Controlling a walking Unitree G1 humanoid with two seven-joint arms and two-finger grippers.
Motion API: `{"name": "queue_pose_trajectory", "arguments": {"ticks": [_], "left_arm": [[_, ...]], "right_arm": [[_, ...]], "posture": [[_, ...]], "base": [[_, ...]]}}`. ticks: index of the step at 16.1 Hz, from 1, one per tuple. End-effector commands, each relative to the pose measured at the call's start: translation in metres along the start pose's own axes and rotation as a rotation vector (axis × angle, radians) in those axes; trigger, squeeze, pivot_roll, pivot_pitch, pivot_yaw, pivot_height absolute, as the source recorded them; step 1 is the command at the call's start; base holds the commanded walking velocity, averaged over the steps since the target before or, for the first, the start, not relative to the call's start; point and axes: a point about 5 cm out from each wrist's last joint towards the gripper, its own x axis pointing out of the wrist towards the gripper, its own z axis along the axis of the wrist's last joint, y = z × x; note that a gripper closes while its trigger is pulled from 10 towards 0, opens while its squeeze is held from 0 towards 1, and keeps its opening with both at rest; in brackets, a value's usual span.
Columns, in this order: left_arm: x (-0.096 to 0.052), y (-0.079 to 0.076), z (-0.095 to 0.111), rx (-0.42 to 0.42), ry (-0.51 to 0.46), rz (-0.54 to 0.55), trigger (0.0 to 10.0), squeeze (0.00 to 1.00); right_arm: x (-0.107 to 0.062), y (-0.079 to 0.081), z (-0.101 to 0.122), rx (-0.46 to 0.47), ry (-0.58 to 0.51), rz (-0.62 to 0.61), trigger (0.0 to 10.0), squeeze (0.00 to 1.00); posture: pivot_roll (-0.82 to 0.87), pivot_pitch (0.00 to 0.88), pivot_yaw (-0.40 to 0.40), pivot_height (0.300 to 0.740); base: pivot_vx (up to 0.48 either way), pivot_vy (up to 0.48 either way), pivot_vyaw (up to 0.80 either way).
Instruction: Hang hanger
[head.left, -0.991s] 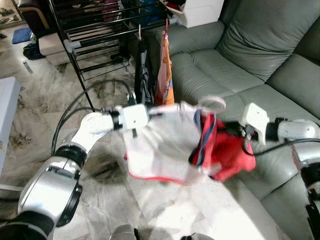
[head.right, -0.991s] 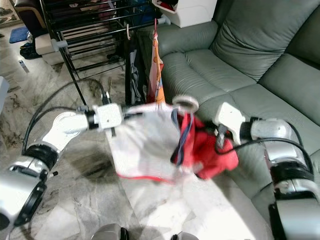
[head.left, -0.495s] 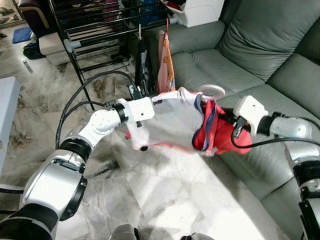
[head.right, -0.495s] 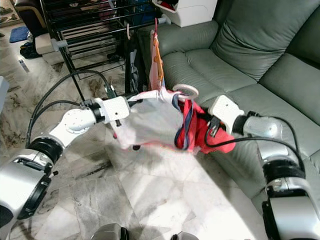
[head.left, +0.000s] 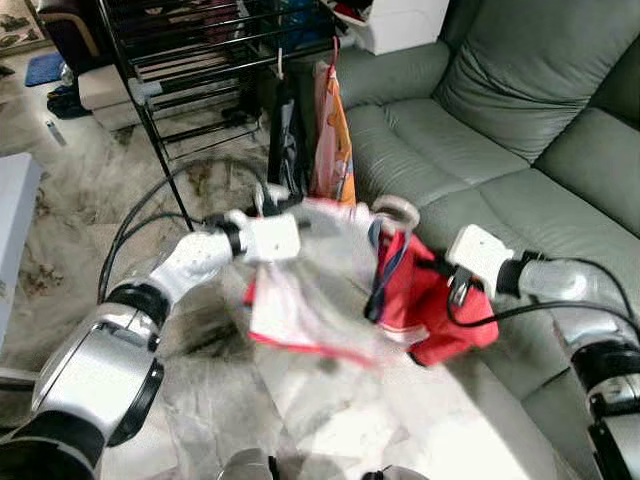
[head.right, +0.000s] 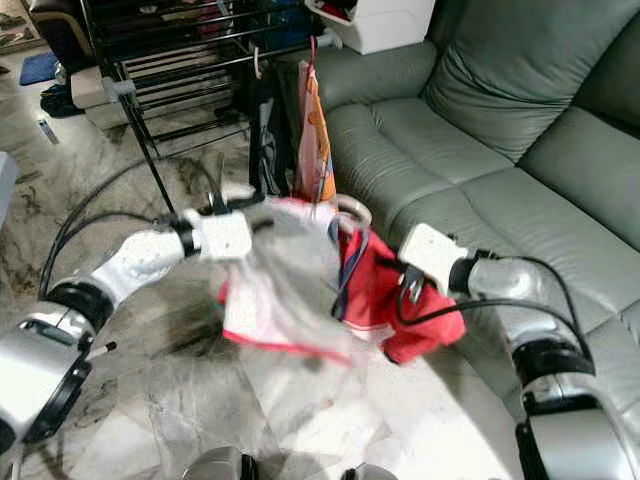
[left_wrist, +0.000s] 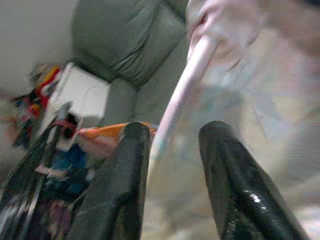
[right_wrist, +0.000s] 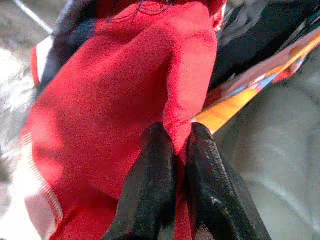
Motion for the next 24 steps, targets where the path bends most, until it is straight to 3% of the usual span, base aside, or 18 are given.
{"name": "queue_pose_trajectory", "arguments": {"ticks": [1,3,6,8,9,10,12,13,14,15,16,17,18,19,20,21,24], "left_arm": [[-0.004,-0.010,-0.001,0.018,-0.016,-0.087,10.0,1.00],[-0.011,-0.031,-0.008,0.010,0.006,-0.263,10.0,1.00],[-0.015,-0.038,-0.017,-0.064,0.069,-0.239,10.0,1.00],[-0.016,-0.020,-0.030,-0.328,0.172,0.119,10.0,1.00],[-0.020,-0.021,-0.037,-0.458,0.196,0.221,10.0,1.00],[-0.025,-0.025,-0.042,-0.577,0.216,0.305,10.0,1.00],[-0.032,-0.026,-0.050,-0.729,0.233,0.471,10.0,1.00],[-0.039,-0.026,-0.056,-0.830,0.251,0.604,10.0,1.00],[-0.046,-0.029,-0.062,-0.909,0.268,0.693,10.0,0.60],[-0.050,-0.032,-0.064,-0.947,0.278,0.721,10.0,0.00],[-0.060,-0.044,-0.067,-0.986,0.300,0.750,10.0,0.00],[-0.062,-0.046,-0.067,-0.986,0.301,0.752,10.0,0.00],[-0.068,-0.051,-0.070,-0.991,0.315,0.752,10.0,0.00],[-0.071,-0.053,-0.070,-1.009,0.317,0.762,10.0,0.00],[-0.072,-0.052,-0.070,-1.023,0.311,0.785,10.0,0.00],[-0.072,-0.051,-0.070,-1.027,0.310,0.791,10.0,0.00],[-0.064,-0.042,-0.062,-1.011,0.268,0.794,10.0,0.00]], "right_arm": [[0.003,-0.001,0.002,0.020,-0.003,-0.026,0.0,0.00],[0.010,0.005,-0.001,0.098,0.002,-0.076,0.0,0.00],[0.017,0.018,-0.003,0.162,-0.018,-0.124,0.0,0.00],[0.019,0.033,-0.008,0.281,-0.033,-0.214,0.0,0.00],[0.019,0.039,-0.008,0.387,-0.053,-0.227,0.0,0.00],[0.019,0.041,-0.007,0.417,-0.067,-0.275,0.0,0.00],[0.018,0.041,-0.007,0.459,-0.082,-0.355,0.0,0.00],[0.019,0.042,-0.006,0.497,-0.102,-0.403,0.0,0.00],[0.019,0.044,-0.005,0.545,-0.123,-0.439,6.9,0.00],[0.019,0.046,-0.004,0.573,-0.137,-0.468,10.0,0.00],[0.017,0.049,0.000,0.616,-0.135,-0.583,10.0,0.00],[0.016,0.050,0.000,0.619,-0.123,-0.608,10.0,0.00],[0.013,0.053,0.002,0.524,-0.104,-0.675,10.0,0.00],[0.010,0.055,0.005,0.486,-0.116,-0.699,10.0,0.00],[0.009,0.058,0.001,0.607,-0.108,-0.741,10.0,0.00],[0.009,0.059,0.000,0.643,-0.104,-0.753,10.0,0.00],[0.013,0.062,0.016,0.576,-0.162,-0.632,10.0,0.00]], "posture": [[-0.09,0.000,0.033,0.740],[-0.09,0.000,0.031,0.740],[-0.09,0.000,0.030,0.740],[-0.10,0.000,0.033,0.740],[-0.10,0.000,0.033,0.740],[-0.10,0.000,0.033,0.740],[-0.09,0.000,0.035,0.740],[-0.09,0.000,0.033,0.740],[-0.09,0.001,0.032,0.740],[-0.09,0.001,0.032,0.740],[-0.08,0.005,0.030,0.740],[-0.08,0.007,0.030,0.740],[-0.08,0.009,0.029,0.740],[-0.07,0.011,0.027,0.740],[-0.07,0.012,0.026,0.740],[-0.07,0.012,0.026,0.740],[-0.07,0.024,0.021,0.740]], "base": [[0.000,0.000,0.00],[0.000,0.000,0.00],[0.000,0.000,0.00],[0.000,0.000,0.00],[0.000,0.000,0.00],[0.000,0.000,0.00],[0.000,0.000,0.00],[0.000,0.000,0.00],[0.000,0.000,0.00],[0.000,0.000,0.00],[0.000,0.000,0.00],[0.000,0.000,0.00],[0.000,0.000,0.00],[0.000,0.000,0.00],[0.000,0.000,0.00],[0.000,0.000,0.00],[0.000,0.000,0.27]]}}
